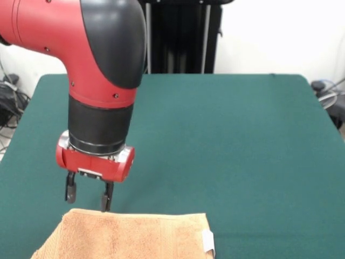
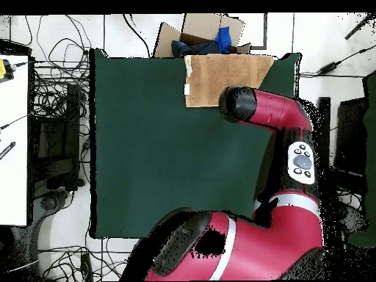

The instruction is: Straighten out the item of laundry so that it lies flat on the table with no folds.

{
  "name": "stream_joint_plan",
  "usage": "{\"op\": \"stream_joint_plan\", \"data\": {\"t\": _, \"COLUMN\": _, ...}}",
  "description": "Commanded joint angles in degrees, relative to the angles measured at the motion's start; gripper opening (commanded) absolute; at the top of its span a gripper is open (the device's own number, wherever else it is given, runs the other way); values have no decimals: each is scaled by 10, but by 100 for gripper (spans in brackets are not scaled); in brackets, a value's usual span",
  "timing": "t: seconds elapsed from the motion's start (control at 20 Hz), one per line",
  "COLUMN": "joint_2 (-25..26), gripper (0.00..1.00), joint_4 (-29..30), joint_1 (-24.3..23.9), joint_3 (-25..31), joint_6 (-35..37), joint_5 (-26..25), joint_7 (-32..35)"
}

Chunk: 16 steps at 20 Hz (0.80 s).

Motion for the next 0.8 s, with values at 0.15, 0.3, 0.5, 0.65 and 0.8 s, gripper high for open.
{"op": "stream_joint_plan", "data": {"t": 0.15, "joint_2": 36, "gripper": 100, "joint_4": 35, "joint_1": 2, "joint_3": 20, "joint_6": 7, "joint_5": -9, "joint_7": 52}}
{"op": "stream_joint_plan", "data": {"t": 0.3, "joint_2": 31, "gripper": 100, "joint_4": 49, "joint_1": -9, "joint_3": 30, "joint_6": 0, "joint_5": -5, "joint_7": 48}}
{"op": "stream_joint_plan", "data": {"t": 0.5, "joint_2": 28, "gripper": 100, "joint_4": 61, "joint_1": -20, "joint_3": 39, "joint_6": -4, "joint_5": -4, "joint_7": 39}}
{"op": "stream_joint_plan", "data": {"t": 0.65, "joint_2": 26, "gripper": 100, "joint_4": 68, "joint_1": -26, "joint_3": 42, "joint_6": -9, "joint_5": -6, "joint_7": 36}}
{"op": "stream_joint_plan", "data": {"t": 0.8, "joint_2": 25, "gripper": 100, "joint_4": 71, "joint_1": -29, "joint_3": 44, "joint_6": -13, "joint_5": -6, "joint_7": 37}}
